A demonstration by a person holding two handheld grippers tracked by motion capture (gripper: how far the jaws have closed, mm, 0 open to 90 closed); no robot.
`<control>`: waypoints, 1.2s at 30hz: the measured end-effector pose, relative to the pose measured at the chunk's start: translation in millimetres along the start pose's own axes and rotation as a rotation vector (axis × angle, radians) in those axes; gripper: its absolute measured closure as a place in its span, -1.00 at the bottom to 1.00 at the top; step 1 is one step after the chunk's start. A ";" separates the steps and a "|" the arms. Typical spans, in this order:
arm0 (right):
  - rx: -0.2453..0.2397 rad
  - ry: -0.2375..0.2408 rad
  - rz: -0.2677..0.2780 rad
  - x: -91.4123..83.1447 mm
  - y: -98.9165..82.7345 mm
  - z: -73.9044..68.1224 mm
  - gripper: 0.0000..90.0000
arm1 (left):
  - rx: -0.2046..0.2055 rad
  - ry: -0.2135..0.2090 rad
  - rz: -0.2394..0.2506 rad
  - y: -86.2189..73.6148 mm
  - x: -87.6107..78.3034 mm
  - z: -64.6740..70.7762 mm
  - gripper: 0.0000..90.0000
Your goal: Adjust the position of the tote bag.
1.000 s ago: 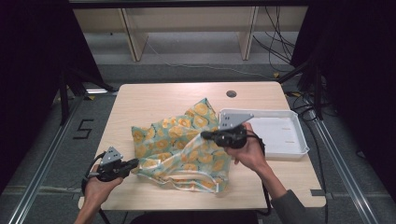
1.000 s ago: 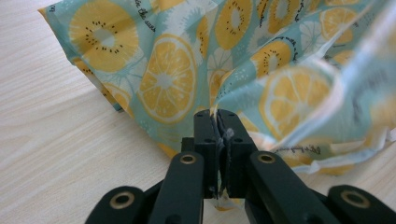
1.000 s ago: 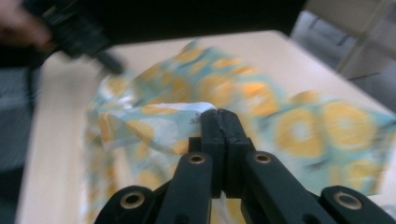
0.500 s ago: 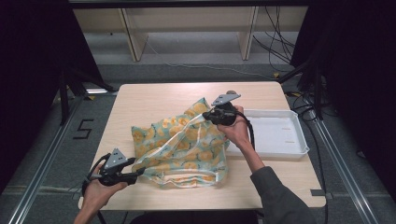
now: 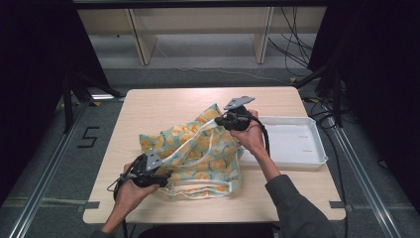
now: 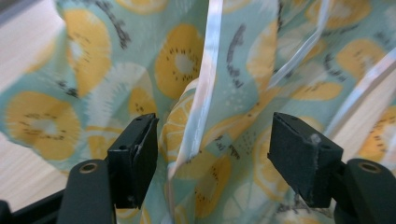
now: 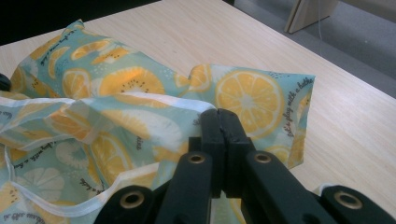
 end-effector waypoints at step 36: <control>-0.245 0.007 -0.201 -4.8 -65.6 -96.3 -0.48 | -0.287 -0.216 0.175 86.9 -22.3 -57.9 0.99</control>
Point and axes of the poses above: each handheld gripper's, and its own axes: x roughly forward along the jaws, y roughly out of its top, z roughly to its right, the point moved 7 cm from there along x, roughly forward along the jaws, and after that the axes turned 13 degrees about y, right-handed, at the moved point
